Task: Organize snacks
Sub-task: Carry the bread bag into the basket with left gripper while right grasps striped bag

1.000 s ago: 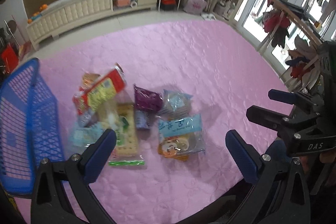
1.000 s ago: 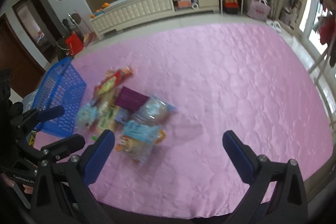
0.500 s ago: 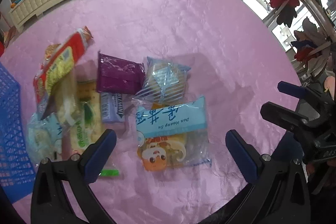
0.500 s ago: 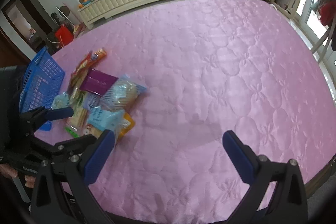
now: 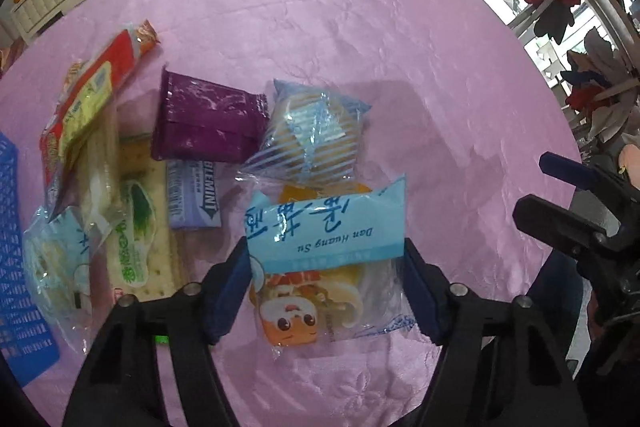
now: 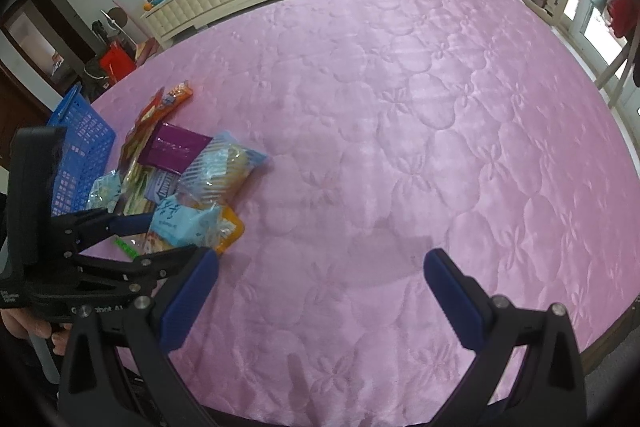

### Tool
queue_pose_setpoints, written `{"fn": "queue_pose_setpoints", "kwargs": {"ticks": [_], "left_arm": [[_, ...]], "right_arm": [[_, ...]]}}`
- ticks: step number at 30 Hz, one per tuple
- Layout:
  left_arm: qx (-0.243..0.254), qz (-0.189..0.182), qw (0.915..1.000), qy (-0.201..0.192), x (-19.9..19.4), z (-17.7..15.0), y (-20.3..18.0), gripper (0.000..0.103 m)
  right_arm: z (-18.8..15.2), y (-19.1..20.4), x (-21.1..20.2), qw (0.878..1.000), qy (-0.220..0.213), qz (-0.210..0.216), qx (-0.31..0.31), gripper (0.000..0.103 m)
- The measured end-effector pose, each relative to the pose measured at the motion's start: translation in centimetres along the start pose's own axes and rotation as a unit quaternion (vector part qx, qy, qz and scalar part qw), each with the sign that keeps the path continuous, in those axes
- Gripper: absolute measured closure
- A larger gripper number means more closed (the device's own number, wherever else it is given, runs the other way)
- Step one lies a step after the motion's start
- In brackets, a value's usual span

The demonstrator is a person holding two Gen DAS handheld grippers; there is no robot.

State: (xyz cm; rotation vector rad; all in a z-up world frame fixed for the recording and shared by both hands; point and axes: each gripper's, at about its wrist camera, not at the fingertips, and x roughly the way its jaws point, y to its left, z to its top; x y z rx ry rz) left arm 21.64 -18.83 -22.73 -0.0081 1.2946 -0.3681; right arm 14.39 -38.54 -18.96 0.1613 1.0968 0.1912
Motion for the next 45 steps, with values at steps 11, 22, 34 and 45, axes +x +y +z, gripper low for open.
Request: {"fn": "queue_pose_setpoints", "kwargs": {"ticks": [11, 22, 34, 45], "left_arm": [[-0.030, 0.004, 0.9962, -0.082, -6.6, -2.7, 3.8, 0.037], [-0.044, 0.059, 0.9844, -0.160, -15.0, -5.6, 8.5, 0.037], [-0.106, 0.132, 0.9633, -0.208, -21.0, -9.6, 16.9, 0.037], [-0.132, 0.149, 0.9591, -0.202, -21.1, -10.1, 22.9, 0.037]], "right_arm": [[1.4, 5.3, -0.9, 0.997, -0.014, 0.006, -0.075, 0.000], [3.0, 14.6, -2.6, 0.983, -0.037, 0.025, -0.177, 0.000], [3.2, 24.5, 1.8, 0.952, -0.012, 0.047, -0.302, 0.000], [3.3, 30.0, 8.8, 0.922, 0.052, 0.060, -0.378, 0.012]]}}
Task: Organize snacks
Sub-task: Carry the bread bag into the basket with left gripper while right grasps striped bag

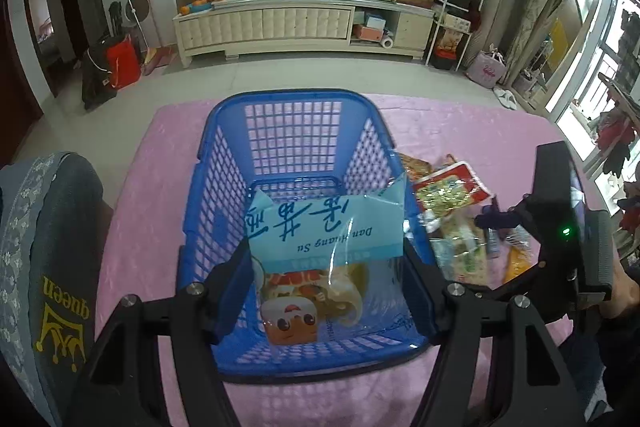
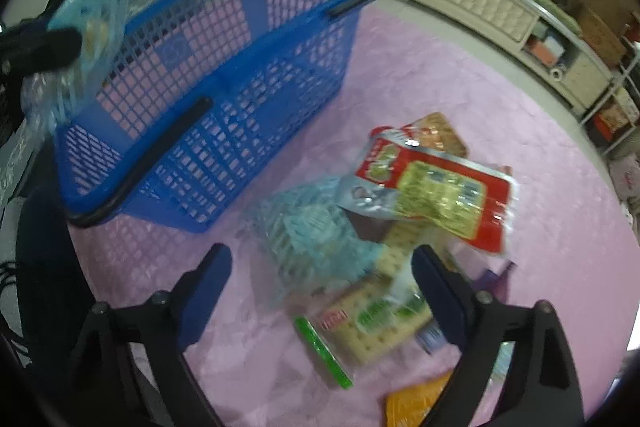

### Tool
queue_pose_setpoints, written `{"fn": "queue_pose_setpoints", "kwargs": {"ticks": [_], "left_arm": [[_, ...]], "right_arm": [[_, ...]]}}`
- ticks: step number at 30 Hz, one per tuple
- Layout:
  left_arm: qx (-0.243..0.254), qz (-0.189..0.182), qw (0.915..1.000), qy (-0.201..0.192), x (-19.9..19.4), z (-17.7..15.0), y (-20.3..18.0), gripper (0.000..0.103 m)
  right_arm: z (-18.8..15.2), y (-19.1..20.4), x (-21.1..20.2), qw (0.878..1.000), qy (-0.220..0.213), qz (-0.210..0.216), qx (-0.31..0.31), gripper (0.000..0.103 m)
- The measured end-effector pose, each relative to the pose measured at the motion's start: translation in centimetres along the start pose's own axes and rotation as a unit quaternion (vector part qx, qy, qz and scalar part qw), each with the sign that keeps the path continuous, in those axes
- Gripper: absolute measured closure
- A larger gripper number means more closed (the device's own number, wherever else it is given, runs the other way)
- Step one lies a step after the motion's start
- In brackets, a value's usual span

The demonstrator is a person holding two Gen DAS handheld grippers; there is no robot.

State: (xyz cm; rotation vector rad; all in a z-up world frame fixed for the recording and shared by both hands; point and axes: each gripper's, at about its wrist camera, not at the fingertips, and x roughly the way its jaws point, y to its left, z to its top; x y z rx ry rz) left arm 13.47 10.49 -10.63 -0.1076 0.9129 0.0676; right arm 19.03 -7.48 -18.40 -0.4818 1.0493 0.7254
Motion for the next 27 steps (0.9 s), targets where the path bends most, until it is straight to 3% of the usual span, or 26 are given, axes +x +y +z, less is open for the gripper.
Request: {"fn": "queue_pose_setpoints", "kwargs": {"ticks": [4, 7, 11, 17, 27], "left_arm": [[-0.005, -0.006, 0.9999, 0.010, 1.3, 0.1, 0.8, 0.037], [-0.005, -0.010, 0.9998, 0.018, 2.1, 0.2, 1.3, 0.037], [0.008, -0.008, 0.9997, 0.023, 2.8, 0.6, 1.5, 0.037], [0.020, -0.005, 0.9996, 0.022, 2.9, 2.4, 1.9, 0.037], [0.037, -0.007, 0.9993, 0.006, 1.2, 4.5, 2.4, 0.037]], "right_arm": [[0.6, 0.5, 3.2, 0.999, 0.034, 0.013, -0.016, 0.020], [0.7, 1.0, 4.4, 0.999, 0.039, -0.007, -0.032, 0.030], [0.5, 1.3, 4.5, 0.999, 0.036, 0.001, -0.029, 0.041], [-0.2, 1.2, 2.4, 1.000, 0.021, 0.011, -0.002, 0.042], [0.6, -0.8, -4.4, 0.998, -0.028, -0.024, 0.057, 0.042]]}}
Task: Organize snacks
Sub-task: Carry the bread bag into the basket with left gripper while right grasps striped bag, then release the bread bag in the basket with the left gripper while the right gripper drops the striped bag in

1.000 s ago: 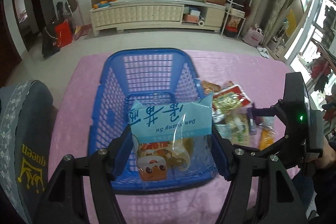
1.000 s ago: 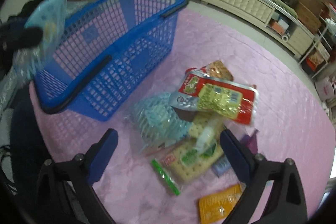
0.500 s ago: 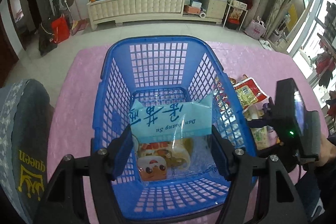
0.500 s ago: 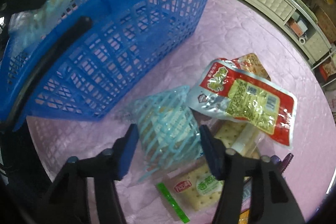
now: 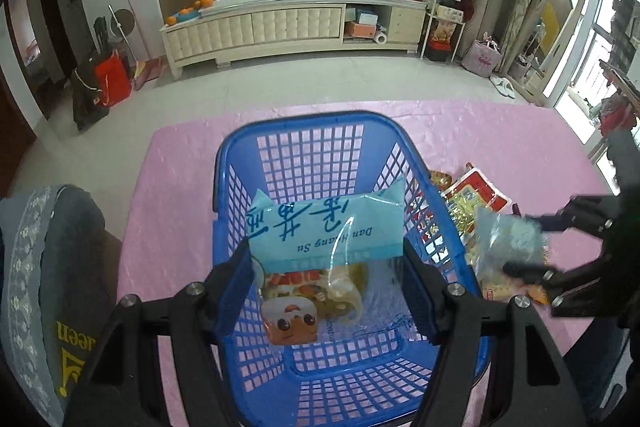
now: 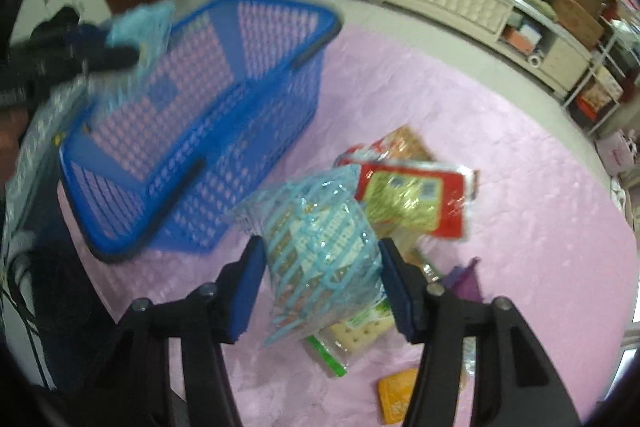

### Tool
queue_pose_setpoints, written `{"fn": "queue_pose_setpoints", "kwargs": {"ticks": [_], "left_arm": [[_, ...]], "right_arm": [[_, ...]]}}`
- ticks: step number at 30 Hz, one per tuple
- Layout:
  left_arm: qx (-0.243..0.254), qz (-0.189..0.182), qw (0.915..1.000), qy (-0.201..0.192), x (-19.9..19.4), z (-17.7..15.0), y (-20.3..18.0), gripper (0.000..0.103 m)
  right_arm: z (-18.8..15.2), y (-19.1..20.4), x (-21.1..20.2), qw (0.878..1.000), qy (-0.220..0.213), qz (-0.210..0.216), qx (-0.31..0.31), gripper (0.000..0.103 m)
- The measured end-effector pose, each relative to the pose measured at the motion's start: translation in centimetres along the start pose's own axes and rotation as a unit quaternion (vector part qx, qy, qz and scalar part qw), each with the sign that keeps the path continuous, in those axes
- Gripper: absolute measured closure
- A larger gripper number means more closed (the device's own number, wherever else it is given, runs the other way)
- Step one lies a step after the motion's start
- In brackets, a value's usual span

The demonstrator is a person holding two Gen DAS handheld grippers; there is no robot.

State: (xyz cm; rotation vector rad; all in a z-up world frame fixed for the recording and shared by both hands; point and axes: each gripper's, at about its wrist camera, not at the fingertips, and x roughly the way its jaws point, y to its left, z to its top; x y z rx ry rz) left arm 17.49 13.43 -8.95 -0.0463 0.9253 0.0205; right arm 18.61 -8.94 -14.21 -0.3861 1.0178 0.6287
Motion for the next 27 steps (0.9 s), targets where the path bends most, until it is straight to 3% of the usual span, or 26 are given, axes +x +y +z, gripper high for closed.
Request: {"fn": "queue_pose_setpoints", "kwargs": {"ticks": [9, 11, 15, 27], "left_arm": [[0.012, 0.001, 0.9994, 0.033, 3.5, 3.2, 1.5, 0.035], [0.006, 0.001, 0.9991, 0.042, 4.4, 3.8, 1.9, 0.026], [-0.003, -0.002, 0.9994, 0.033, 4.8, 4.6, 2.5, 0.025], [-0.021, -0.012, 0.9997, 0.007, 1.0, 1.7, 4.1, 0.025]], "right_arm": [[3.9, 0.1, -2.9, 0.999, -0.045, -0.006, 0.022, 0.042], [4.9, 0.5, -2.8, 0.999, -0.048, -0.002, 0.022, 0.042], [6.2, 0.9, -2.3, 0.998, -0.052, -0.001, 0.023, 0.042], [7.8, 2.0, -3.0, 0.997, -0.057, 0.016, 0.041, 0.042]]}}
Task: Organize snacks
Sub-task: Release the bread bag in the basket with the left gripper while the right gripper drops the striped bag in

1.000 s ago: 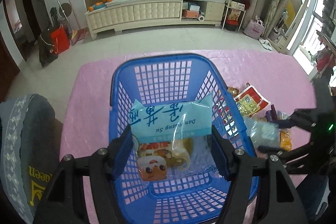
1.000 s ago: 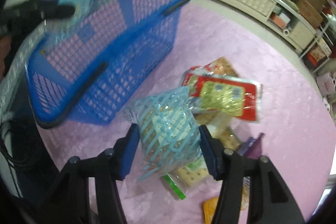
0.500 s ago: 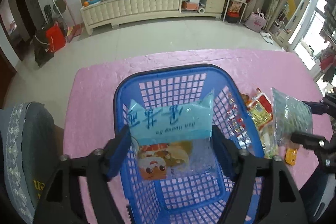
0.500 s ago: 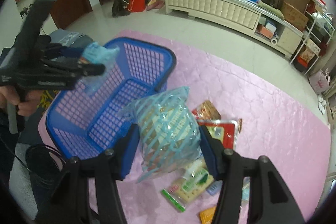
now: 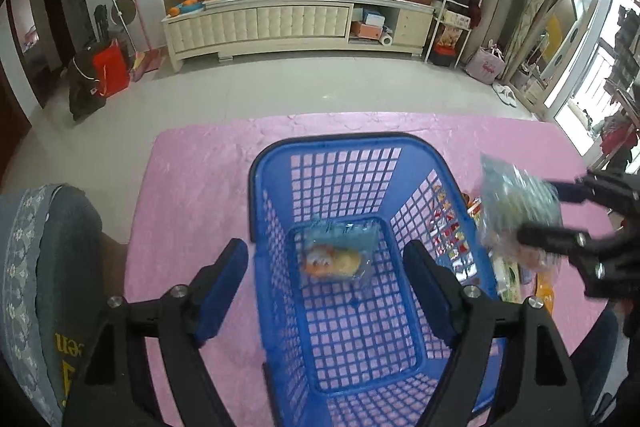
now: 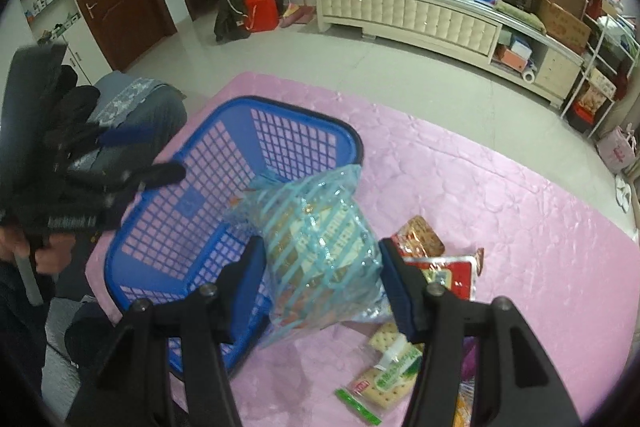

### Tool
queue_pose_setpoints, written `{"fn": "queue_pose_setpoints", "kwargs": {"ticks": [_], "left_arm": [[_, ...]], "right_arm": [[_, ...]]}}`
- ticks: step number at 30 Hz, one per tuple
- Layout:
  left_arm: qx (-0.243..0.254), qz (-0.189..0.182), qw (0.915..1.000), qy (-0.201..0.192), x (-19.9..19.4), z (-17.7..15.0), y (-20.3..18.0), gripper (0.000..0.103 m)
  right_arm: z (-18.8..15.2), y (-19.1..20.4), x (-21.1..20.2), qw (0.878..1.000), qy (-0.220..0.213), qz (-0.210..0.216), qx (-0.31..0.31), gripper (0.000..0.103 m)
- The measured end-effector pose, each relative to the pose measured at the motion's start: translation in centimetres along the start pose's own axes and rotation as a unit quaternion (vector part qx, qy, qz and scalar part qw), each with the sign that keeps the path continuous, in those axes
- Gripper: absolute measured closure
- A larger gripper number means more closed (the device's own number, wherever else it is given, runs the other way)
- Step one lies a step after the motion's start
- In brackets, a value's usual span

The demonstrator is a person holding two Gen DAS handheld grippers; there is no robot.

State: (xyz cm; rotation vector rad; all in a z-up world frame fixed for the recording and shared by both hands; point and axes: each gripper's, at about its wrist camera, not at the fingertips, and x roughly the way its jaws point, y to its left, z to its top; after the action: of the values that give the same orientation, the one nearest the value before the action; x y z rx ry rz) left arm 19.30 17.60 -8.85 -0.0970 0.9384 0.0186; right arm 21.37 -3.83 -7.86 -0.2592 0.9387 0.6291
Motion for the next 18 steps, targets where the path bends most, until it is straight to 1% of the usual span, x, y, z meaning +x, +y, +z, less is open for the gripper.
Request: {"fn": "queue_pose_setpoints", "kwargs": {"ticks": [4, 7, 12, 18], "left_arm": [[-0.006, 0.009, 0.9999, 0.008, -0.3, -0.7, 1.1, 0.025], [-0.017, 0.009, 0.9997, 0.014, -0.4, -1.0, 2.2, 0.025], [-0.032, 0.011, 0.9994, 0.008, -1.1, -0.7, 3.8, 0.025], [-0.038, 0.012, 0.9992, 0.002, -0.8, -0.4, 4.8, 0.025]], "right_arm": [[1.5, 1.6, 0.4, 1.000, 0.000, -0.001, -0.016, 0.042], [2.6, 2.6, 1.0, 1.000, 0.003, -0.003, -0.028, 0.042], [4.2, 3.6, 2.8, 0.999, 0.018, -0.016, -0.044, 0.042], [5.2, 4.0, 5.2, 0.998, 0.038, -0.026, -0.052, 0.042]]}}
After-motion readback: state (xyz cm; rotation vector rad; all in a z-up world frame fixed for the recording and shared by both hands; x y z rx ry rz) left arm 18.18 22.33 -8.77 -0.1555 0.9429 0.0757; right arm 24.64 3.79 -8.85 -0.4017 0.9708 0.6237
